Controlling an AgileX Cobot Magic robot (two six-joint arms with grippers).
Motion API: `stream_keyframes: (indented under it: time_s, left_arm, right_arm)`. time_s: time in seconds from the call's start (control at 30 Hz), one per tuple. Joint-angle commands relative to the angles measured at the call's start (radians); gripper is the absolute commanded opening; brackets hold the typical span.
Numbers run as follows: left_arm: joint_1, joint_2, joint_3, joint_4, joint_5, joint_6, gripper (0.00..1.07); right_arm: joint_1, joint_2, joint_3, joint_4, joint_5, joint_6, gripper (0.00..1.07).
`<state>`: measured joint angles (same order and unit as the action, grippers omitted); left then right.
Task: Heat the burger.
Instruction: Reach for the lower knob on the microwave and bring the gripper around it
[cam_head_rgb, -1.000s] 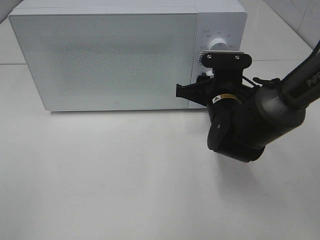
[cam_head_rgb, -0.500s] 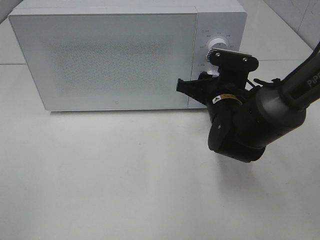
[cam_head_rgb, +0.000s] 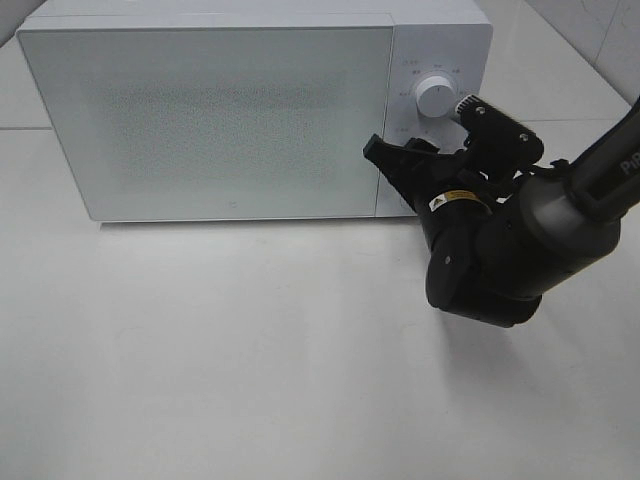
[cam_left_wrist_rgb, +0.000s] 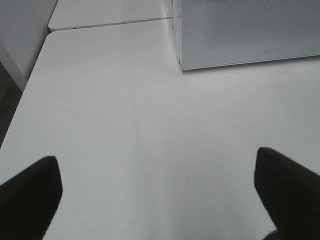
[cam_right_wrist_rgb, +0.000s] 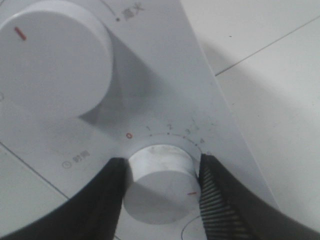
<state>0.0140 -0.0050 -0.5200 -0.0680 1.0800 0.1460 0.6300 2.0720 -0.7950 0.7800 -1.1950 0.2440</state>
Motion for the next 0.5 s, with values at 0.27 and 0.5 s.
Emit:
stream_keyframes:
  time_s: [0.27, 0.5]
  left_arm:
    - [0.002, -0.016, 0.003, 0.001, -0.01, -0.001, 0.98]
    - [0.002, -0.016, 0.003, 0.001, -0.01, -0.001, 0.98]
  right_arm:
    - [0.002, -0.001, -0.033, -0.272, -0.174, 0.319, 0.12]
    - [0.002, -0.001, -0.033, -0.33, -0.203, 0.57, 0.12]
